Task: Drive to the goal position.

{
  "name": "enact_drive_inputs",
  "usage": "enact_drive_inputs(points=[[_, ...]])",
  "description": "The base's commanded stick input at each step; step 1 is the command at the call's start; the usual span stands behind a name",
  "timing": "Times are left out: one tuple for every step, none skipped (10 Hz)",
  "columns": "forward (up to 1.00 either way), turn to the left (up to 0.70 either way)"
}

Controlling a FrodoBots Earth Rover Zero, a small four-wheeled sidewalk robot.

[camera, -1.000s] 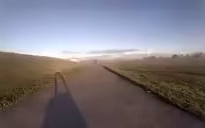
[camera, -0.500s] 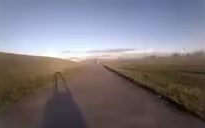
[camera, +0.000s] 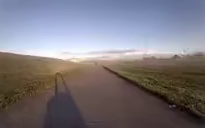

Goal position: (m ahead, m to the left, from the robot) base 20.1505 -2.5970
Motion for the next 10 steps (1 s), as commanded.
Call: enact_drive_inputs(points=[[0.7,0.0],[0.7,0.0],[0.7,0.0],[0.7,0.0],[0.7,0.0],[0.7,0.0],[0.7,0.0],[0.7,0.0],[0.7,0.0],[0.7,0.0]])
